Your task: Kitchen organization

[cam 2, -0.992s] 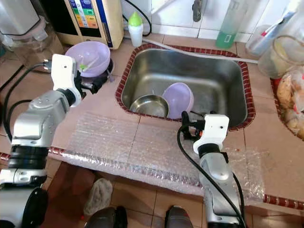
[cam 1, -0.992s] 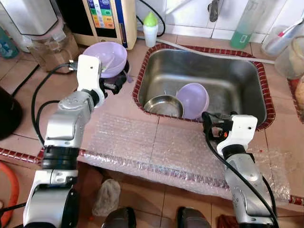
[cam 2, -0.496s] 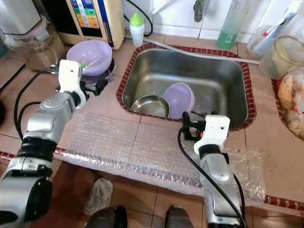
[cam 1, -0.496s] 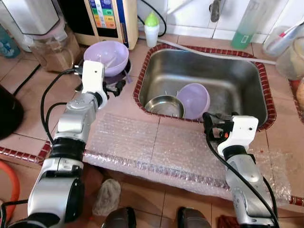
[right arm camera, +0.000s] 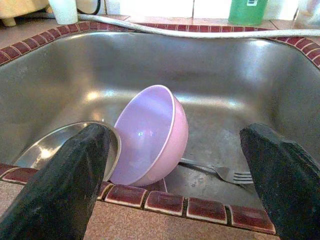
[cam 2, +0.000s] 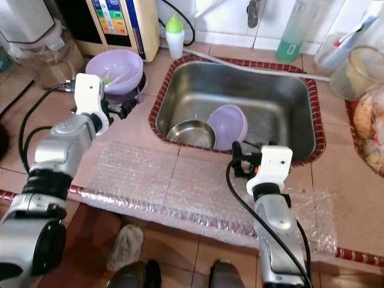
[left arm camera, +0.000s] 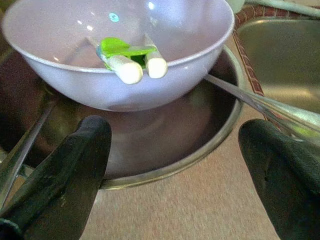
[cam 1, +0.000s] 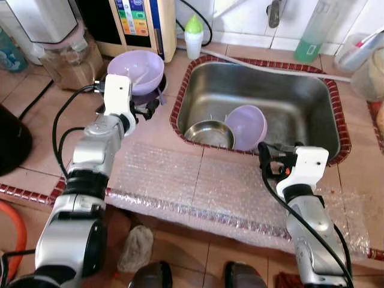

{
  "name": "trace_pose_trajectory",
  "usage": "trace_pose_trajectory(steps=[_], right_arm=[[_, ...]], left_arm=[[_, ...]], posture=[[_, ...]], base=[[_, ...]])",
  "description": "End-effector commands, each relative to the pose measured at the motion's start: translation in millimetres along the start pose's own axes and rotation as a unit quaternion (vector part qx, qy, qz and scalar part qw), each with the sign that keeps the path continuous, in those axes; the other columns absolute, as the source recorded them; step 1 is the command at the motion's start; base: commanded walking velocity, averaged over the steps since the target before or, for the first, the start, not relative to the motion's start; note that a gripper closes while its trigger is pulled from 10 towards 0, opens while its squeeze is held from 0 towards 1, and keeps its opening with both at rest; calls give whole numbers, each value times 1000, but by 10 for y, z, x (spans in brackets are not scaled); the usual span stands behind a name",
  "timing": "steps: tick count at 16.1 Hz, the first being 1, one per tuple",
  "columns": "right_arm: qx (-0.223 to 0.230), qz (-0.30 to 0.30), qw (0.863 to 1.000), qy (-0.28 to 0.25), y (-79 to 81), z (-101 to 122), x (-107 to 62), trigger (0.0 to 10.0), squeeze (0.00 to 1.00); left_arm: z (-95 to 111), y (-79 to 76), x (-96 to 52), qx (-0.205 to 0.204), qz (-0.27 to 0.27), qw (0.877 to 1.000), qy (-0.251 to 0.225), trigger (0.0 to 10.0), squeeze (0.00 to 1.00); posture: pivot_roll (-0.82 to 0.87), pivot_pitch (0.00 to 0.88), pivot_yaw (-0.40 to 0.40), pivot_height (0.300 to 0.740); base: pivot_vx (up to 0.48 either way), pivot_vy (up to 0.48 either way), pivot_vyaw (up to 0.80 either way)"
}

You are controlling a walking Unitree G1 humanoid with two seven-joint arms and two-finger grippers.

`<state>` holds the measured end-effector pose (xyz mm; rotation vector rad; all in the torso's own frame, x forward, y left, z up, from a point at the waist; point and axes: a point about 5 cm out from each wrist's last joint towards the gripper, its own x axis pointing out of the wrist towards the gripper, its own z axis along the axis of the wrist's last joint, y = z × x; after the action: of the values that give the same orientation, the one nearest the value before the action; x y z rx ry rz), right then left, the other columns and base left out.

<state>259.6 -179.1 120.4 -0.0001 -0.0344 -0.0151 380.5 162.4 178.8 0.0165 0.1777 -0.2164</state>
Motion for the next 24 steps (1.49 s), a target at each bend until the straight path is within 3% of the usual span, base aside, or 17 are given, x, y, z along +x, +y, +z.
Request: trace_pose_trajectory(steps=[1, 4, 7, 9, 15, 23, 24], right_arm=[[3, -5, 998, 61, -25, -247, -80, 10000, 0], [4, 0, 998, 62, -19, -248, -64, 10000, 0], [43, 83, 995, 38, 151, -151, -48, 10000, 0], [44, 127, 991, 27, 247, -72, -46, 10000, 0], [69, 204, 976, 20, 361, 64, -19, 10000, 0], [99, 272, 957, 17, 475, 171, -2, 10000, 0], [108, 293, 950, 13, 509, 213, -13, 10000, 0]], left_arm=[[-105, 37, -51, 1, -1, 1000, 27, 10000, 0], [-150, 35, -178, -4, -9, 999, 36, 10000, 0], [-163, 25, -323, -5, -12, 999, 44, 10000, 0], [-153, -8, -382, -4, -22, 999, 49, 10000, 0], [-128, -194, -531, 6, -83, 994, 70, 10000, 0], [-120, -308, -670, 21, -134, 987, 88, 10000, 0], [-122, -328, -686, 25, -142, 986, 89, 10000, 0]], posture=[[-136, 138, 86, 740], [-127, 136, 84, 740], [-108, 131, 79, 740], [-101, 127, 78, 740], [-93, 125, 90, 740], [-78, 115, 90, 740], [-76, 113, 89, 740]], base=[[0, 0, 0], [0, 0, 0], [0, 0, 0], [0, 0, 0], [0, 0, 0], [0, 0, 0], [0, 0, 0]])
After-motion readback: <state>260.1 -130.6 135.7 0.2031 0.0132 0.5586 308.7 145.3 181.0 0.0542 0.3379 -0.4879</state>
